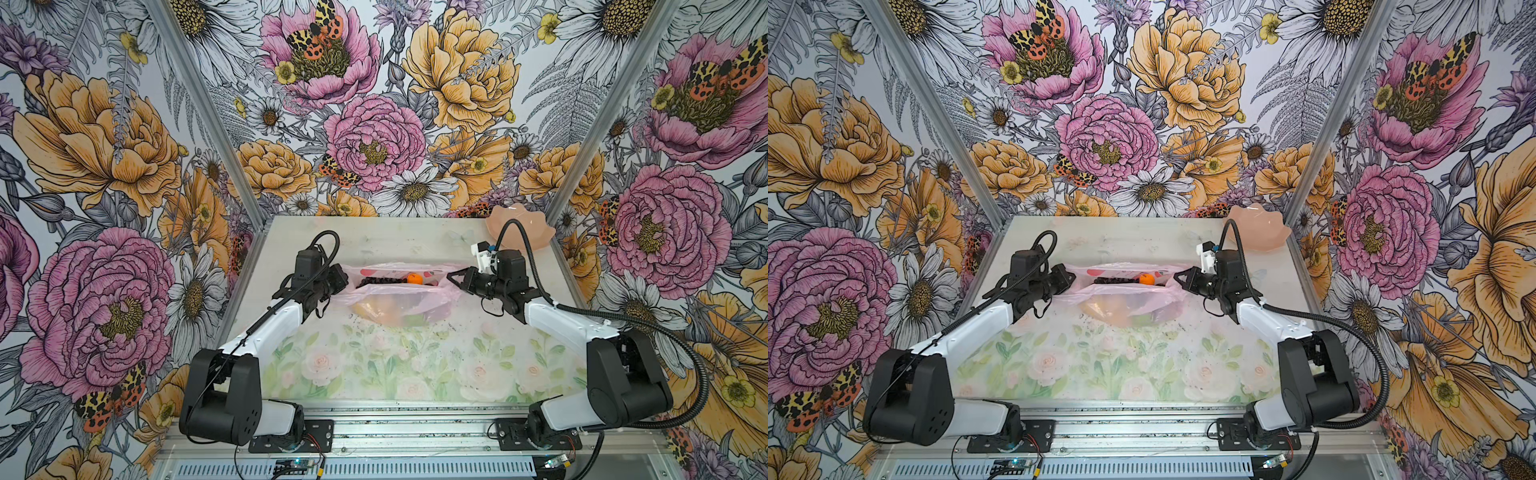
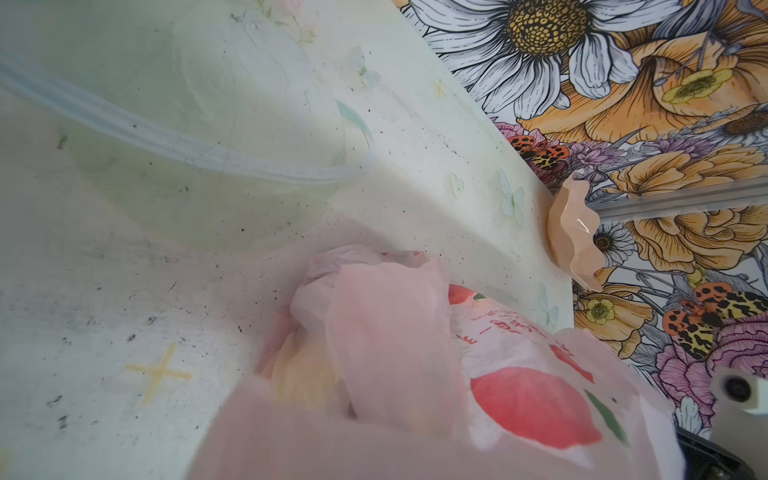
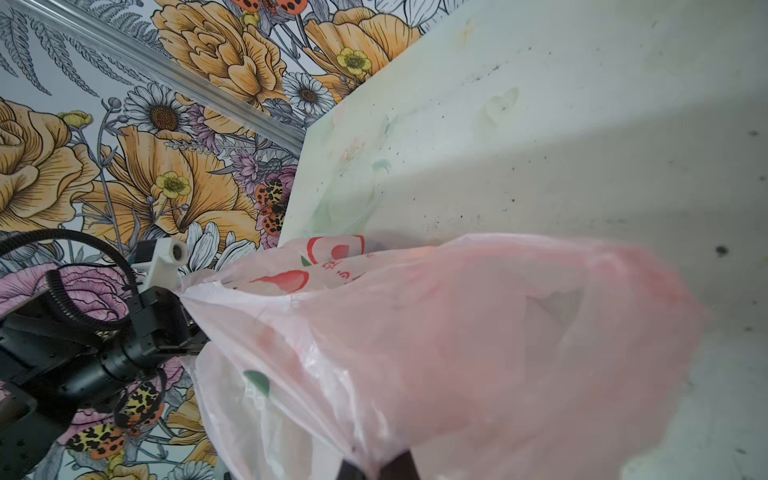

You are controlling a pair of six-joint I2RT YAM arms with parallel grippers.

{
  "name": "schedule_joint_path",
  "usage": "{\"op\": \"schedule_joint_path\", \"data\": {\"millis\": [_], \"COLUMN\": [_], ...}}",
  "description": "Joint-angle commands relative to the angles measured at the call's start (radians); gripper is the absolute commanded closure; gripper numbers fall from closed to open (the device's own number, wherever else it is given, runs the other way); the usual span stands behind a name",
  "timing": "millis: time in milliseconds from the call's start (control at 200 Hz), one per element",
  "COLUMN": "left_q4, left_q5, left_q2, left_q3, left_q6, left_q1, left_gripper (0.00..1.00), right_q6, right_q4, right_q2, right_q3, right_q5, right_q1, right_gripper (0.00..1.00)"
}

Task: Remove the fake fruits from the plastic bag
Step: 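Pull the bag edge away with the right gripper while the left gripper holds the bag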

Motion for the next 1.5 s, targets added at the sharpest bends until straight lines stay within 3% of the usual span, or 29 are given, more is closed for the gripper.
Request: {"op": "schedule_joint_path", "data": {"millis": [0,165,315,415,490,646,921,981,1116,1266,1366,1491], "left_q4": [-0.017,-0.287,-0.344,-0.42,-0.538,-0.678,-0.684,-0.636,-0.351,-0.263,-0.292,-0.422], "left_q5": [-0.012,-0.186,-0.288,-0.38,-0.512,-0.644,-0.693,-0.634,-0.334,-0.23,-0.26,-0.431], "left_q2": [0.061,0.217,0.225,0.189,0.159,0.124,0.111,0.112,0.086,0.103,0.113,0.111], "left_q3": [0.045,0.322,0.35,0.361,0.394,0.455,0.51,0.511,0.397,0.385,0.394,0.456], "left_q6": [-0.024,0.098,0.064,0.043,0.006,-0.017,-0.041,-0.02,0.004,0.004,-0.007,-0.012], "left_q1": [0.004,-0.195,-0.221,-0.25,-0.296,-0.373,-0.432,-0.437,-0.4,-0.393,-0.395,-0.46], "left_gripper": [1.0,0.97,0.58,0.41,0.32,0.26,0.22,0.22,0.31,0.33,0.32,0.25], "right_q6": [0.064,0.056,0.062,0.052,0.044,0.01,-0.052,-0.062,-0.065,-0.066,-0.072,-0.079], "right_q4": [0.13,0.131,0.13,0.112,0.099,0.066,0.003,-0.009,-0.015,-0.018,-0.025,-0.04], "right_q2": [0.027,0.045,0.017,0.011,0.008,-0.007,-0.041,-0.047,-0.039,-0.036,-0.039,-0.044], "right_q3": [-0.025,0.002,-0.007,-0.005,-0.005,-0.001,0.0,0.0,0.005,0.009,0.012,0.012], "right_q5": [0.018,-0.001,0.028,0.036,0.048,0.085,0.141,0.154,0.164,0.171,0.175,0.188], "right_q1": [-0.043,-0.001,0.003,0.011,0.021,0.06,0.105,0.112,0.123,0.13,0.131,0.132], "right_gripper": [1.0,1.0,1.0,1.0,1.0,1.0,1.0,1.0,1.0,1.0,1.0,1.0]}}
